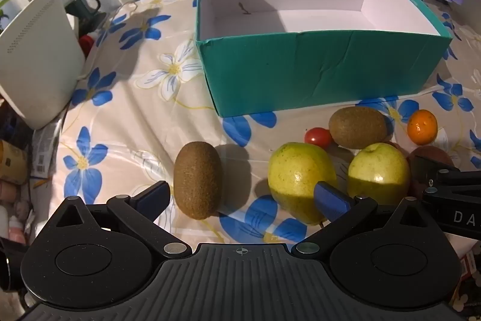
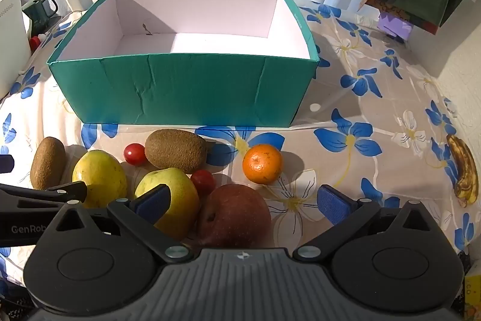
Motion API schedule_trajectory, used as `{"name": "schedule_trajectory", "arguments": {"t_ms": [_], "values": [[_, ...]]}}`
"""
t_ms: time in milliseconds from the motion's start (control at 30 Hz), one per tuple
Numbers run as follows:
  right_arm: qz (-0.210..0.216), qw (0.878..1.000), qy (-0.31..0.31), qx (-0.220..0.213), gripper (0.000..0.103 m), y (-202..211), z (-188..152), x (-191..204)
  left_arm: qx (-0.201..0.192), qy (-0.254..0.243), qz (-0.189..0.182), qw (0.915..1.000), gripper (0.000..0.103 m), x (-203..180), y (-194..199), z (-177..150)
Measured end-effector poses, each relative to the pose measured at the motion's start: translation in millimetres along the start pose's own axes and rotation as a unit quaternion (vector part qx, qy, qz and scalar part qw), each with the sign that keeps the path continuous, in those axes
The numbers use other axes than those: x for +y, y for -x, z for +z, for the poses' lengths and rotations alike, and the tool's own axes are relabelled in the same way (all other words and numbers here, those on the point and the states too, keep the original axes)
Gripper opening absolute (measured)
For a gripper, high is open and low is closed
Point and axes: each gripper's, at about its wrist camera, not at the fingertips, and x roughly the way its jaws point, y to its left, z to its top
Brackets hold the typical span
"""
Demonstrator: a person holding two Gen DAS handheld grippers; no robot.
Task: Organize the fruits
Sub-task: 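Move the left tool toward a kiwi while the right tool approaches the orange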
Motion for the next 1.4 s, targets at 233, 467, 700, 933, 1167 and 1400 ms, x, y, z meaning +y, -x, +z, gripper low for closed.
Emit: {"name": "schedule_trajectory", "arguments": {"t_ms": [233,467,700,933,1167,1400], "values": [[0.002,1.0,-0.001,0.0,0.103,-1,1,-1,0.002,0.001,-0.002,1.0,0.103,0,0,0],[0.001,1.0,-0.001,-0.002,0.103,-1,-1,3,0.002,0.001,-0.003,1.0,0.103,-9,1,0],[0.002,1.0,-0.002,-0.002,0.103,1,2,-3,0.003,0.002,-0.007,1.0,0.103,-7,1,1],[-0.004,1.0,-0.004,-0.011,0.103,4,1,-2,0.003,0.003,-0.008,1.0,0.103,-11,-4,2],[-0.003,1.0,-0.006,-0.015,0.103,7,2,-4,0.003,0.003,-0.013,0.9999,0.103,-11,-4,0],[0.005,0.999,-0.022,-0.028,0.103,12,2,-10,-0.012,0.016,-0.048,0.9987,0.103,-3,1,2]]}}
